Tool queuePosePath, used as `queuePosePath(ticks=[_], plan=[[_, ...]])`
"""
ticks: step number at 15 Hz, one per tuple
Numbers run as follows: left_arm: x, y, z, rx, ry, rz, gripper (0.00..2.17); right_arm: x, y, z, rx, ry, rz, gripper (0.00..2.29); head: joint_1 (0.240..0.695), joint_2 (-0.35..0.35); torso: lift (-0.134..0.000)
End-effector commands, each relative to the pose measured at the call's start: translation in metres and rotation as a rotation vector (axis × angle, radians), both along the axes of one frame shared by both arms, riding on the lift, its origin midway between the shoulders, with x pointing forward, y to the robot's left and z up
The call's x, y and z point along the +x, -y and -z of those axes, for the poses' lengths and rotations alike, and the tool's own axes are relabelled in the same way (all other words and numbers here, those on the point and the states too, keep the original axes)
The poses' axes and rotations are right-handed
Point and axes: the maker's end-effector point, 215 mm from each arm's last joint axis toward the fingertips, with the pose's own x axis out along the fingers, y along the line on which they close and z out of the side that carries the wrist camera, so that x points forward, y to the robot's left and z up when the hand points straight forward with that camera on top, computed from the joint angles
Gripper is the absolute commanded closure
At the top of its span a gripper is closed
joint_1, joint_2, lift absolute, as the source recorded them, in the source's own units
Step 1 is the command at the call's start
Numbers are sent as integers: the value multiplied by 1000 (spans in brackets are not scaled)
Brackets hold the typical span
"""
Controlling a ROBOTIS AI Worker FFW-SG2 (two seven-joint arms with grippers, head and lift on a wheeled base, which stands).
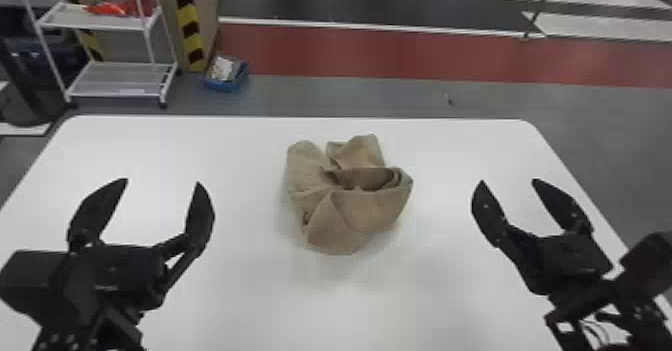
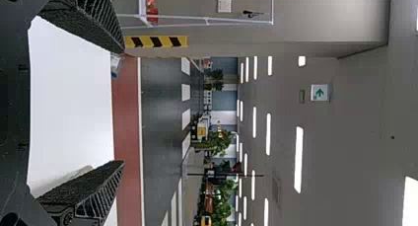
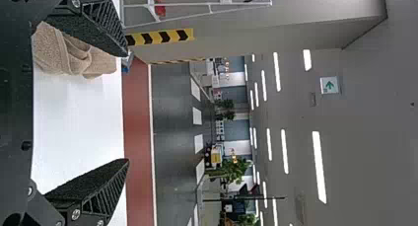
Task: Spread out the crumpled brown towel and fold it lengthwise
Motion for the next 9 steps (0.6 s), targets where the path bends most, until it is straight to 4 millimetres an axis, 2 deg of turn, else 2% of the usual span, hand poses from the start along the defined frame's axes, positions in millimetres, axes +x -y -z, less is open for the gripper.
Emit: queuePosePath(ticks=[1, 4, 5, 9], plan=[[5, 2, 10, 6, -16, 11, 90, 12, 1, 11, -2, -15, -1, 157, 695, -112, -124], [16, 9, 33, 3, -55, 25, 90, 45, -14, 38, 2, -90, -68, 194, 695, -111, -124], [19, 11, 38, 4, -63, 32, 90, 57, -19, 41, -12, -93, -83, 194, 695, -105, -124], [32, 44, 57, 6, -105, 92, 107, 103, -48, 70, 8, -135, -187, 225, 695, -90, -124]])
